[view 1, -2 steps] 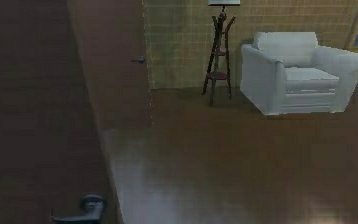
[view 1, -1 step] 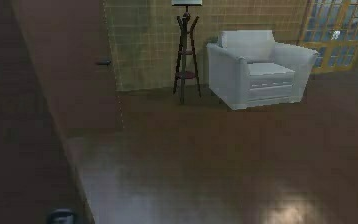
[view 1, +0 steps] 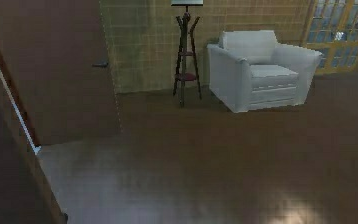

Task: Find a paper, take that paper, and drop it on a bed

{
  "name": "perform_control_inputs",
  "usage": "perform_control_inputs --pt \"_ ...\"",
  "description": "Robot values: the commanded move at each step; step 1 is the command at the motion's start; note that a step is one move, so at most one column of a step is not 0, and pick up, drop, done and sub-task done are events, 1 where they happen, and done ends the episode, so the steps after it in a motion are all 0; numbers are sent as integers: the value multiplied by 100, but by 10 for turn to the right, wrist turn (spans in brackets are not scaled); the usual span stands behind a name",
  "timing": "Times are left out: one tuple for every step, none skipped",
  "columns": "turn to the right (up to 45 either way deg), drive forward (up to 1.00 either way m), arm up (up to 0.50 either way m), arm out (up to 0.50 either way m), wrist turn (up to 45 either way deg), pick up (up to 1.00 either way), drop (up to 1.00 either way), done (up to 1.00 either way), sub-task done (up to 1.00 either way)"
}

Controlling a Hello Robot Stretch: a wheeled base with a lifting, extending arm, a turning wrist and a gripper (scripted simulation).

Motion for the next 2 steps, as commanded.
perform_control_inputs --pt "270 0 0 0 0 0 0 0 0" --pt "0 20 0 0 0 0 0 0 0"
